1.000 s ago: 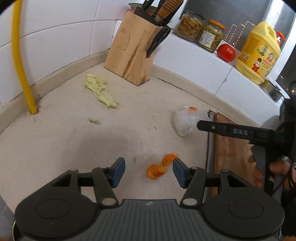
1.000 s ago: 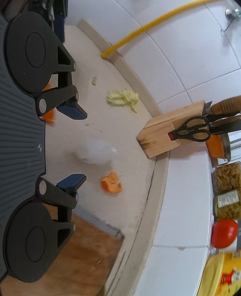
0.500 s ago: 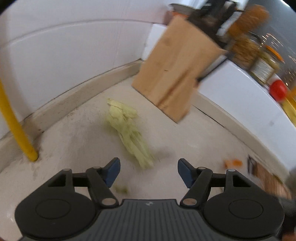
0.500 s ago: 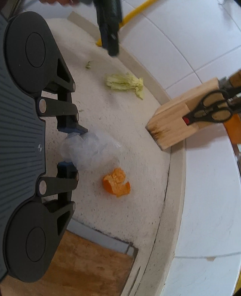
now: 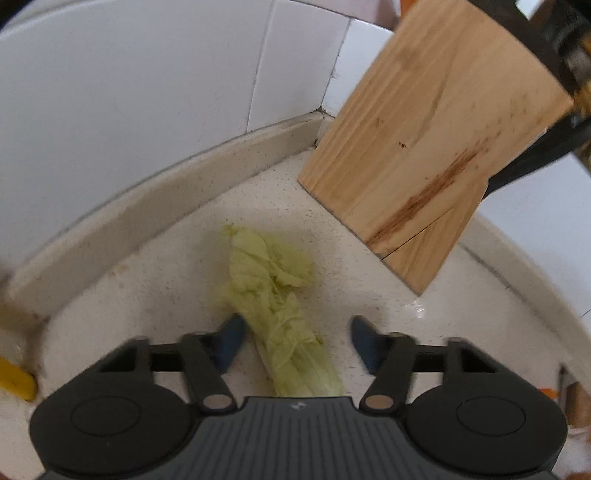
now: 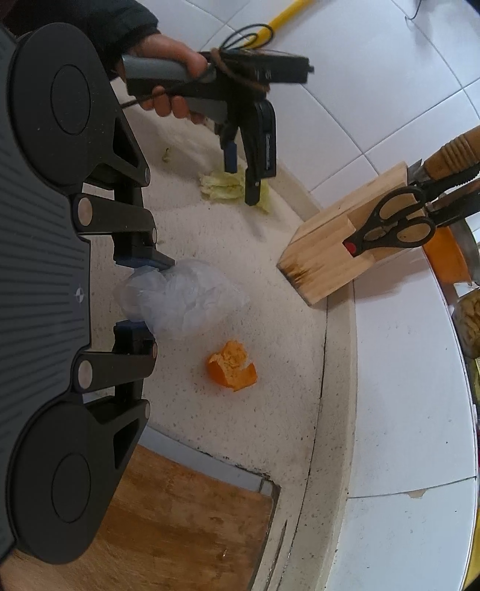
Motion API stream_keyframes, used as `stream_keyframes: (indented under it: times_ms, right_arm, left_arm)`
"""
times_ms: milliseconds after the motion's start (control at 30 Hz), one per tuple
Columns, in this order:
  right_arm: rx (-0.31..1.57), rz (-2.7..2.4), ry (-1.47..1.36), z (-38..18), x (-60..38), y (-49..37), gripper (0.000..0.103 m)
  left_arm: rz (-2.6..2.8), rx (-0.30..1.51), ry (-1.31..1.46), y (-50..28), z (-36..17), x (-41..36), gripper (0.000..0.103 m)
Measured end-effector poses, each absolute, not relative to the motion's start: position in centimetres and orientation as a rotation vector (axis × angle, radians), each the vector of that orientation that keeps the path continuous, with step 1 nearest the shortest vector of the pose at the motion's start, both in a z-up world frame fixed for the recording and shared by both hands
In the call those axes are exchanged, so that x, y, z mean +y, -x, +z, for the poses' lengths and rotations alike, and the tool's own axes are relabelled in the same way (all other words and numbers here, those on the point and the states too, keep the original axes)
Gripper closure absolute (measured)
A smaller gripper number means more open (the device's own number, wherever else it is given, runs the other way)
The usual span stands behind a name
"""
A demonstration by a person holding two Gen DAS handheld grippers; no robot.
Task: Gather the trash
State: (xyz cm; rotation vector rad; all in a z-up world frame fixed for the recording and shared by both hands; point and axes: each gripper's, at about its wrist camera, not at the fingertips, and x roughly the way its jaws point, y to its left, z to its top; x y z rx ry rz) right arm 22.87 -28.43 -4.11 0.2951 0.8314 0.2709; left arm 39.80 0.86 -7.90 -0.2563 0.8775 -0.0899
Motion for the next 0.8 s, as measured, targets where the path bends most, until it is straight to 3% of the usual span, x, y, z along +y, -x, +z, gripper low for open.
stream_keyframes:
  times_ms: [100, 167, 400, 633, 733, 800]
  right_arm:
    - [0.823, 0.267, -0.293, -3.8, -28.5, -22.6, 0.069]
    - [0.823, 0.267, -0.298, -3.7, -28.5, -22.5, 0.068]
    - [0.814, 0.296, -0.298, -3.3, -27.8, -21.6, 0.069]
    - [0.8, 0.315, -0.282, -2.6, -27.4, -20.1, 0.069]
    - [0.802, 0.318, -0.275, -2.6, -27.4, -19.8, 0.069]
    - [0.807, 0.32, -0.278, -2.8, -27.4, -19.8, 0.069]
  left_arm:
    - [-0.102, 0.885, 0.212, -39.1, -7.8, 0.5, 0.082]
    - [-0.13, 0.888, 0.208, -38.5, -7.5, 0.9, 0.086]
    - [-0.209, 0.868, 0.256, -34.7, -5.2, 2.3, 0.095]
    - [-0.248, 0.852, 0.297, -31.3, -3.6, 3.5, 0.095]
    - [-0.236, 0.852, 0.303, -31.5, -3.4, 3.3, 0.085]
    - [-0.236, 0.854, 0.335, -32.4, -3.8, 3.0, 0.055]
